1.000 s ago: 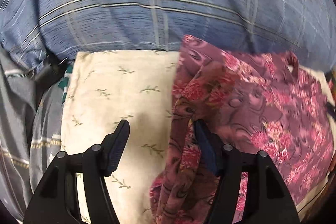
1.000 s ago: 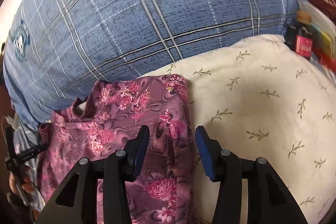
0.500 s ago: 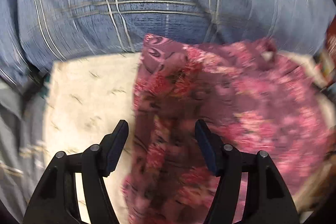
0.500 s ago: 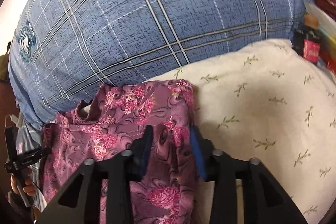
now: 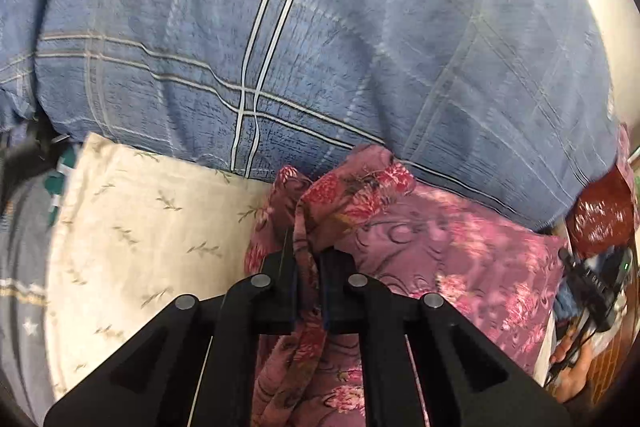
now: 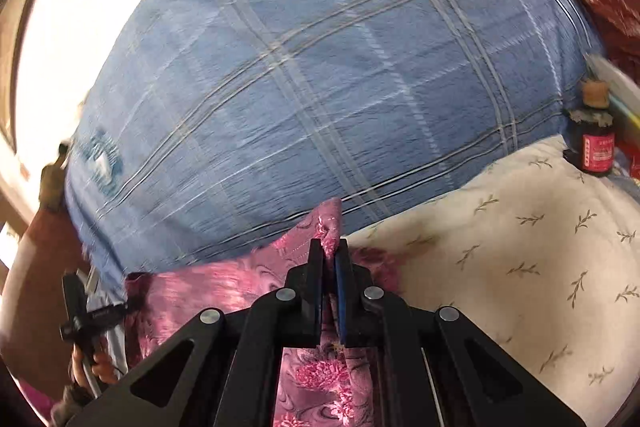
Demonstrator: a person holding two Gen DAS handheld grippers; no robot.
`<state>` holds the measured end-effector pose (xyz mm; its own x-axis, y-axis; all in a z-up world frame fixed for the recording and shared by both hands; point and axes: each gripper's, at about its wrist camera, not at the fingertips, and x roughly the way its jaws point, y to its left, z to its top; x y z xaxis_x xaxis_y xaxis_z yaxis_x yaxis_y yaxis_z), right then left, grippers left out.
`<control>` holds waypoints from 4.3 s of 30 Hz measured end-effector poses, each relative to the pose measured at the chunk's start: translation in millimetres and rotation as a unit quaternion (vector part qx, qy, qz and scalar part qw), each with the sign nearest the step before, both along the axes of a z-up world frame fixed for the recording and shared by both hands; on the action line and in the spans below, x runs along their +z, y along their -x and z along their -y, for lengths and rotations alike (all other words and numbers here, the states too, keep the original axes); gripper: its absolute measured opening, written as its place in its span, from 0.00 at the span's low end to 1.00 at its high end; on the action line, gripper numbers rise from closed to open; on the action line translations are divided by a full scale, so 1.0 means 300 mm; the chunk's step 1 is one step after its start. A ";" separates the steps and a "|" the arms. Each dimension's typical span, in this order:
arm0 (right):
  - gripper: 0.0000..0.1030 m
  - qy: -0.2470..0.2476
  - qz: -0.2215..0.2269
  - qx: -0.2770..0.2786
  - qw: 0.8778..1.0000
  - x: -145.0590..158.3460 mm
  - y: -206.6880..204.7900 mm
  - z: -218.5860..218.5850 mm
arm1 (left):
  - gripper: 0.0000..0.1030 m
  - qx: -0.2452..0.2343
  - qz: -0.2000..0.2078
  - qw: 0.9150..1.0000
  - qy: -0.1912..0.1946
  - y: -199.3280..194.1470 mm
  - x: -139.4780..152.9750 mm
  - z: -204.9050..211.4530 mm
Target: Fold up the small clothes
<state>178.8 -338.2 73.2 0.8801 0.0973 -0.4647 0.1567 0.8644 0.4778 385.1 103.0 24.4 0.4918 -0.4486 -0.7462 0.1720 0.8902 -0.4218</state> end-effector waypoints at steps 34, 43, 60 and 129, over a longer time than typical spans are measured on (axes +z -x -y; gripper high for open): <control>0.49 -0.269 -0.076 0.045 0.959 -0.437 0.508 -0.256 | 0.56 0.092 -0.159 0.947 0.264 0.643 -0.339 -0.272; 0.06 -0.251 -0.029 -0.002 0.967 -0.361 0.369 -0.189 | 0.07 0.083 -0.099 0.966 0.224 0.530 -0.264 -0.210; 0.13 -0.150 -0.064 -0.022 0.986 -0.339 0.545 -0.153 | 0.21 0.106 -0.129 0.958 0.233 0.643 -0.297 -0.330; 0.11 0.026 -0.148 -0.058 0.987 -0.171 -0.208 0.009 | 0.06 0.095 -0.024 0.995 0.004 -0.037 -0.189 -0.095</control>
